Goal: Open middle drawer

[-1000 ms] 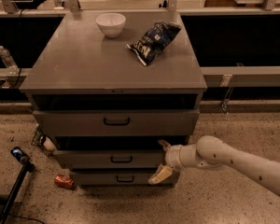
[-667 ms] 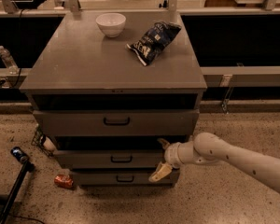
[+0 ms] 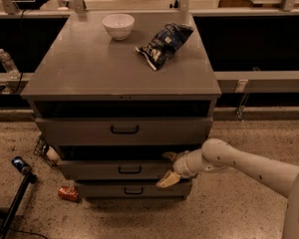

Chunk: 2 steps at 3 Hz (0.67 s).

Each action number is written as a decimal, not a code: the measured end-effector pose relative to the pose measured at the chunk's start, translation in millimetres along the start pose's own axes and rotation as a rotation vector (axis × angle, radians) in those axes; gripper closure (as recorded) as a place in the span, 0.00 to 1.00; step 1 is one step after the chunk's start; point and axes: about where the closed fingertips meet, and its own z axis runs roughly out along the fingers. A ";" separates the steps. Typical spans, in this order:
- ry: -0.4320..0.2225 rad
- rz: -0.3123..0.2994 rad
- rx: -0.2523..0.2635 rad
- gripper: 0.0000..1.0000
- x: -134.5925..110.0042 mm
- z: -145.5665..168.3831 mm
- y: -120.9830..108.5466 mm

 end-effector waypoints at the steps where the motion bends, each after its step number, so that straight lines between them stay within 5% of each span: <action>1: 0.011 0.005 -0.021 0.49 4.6 4.2 3.2; 2: 0.011 0.006 -0.022 0.72 2.7 2.3 3.1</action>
Offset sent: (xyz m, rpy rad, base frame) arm -0.0527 -0.0072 -0.0049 -0.0546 0.1609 -0.0199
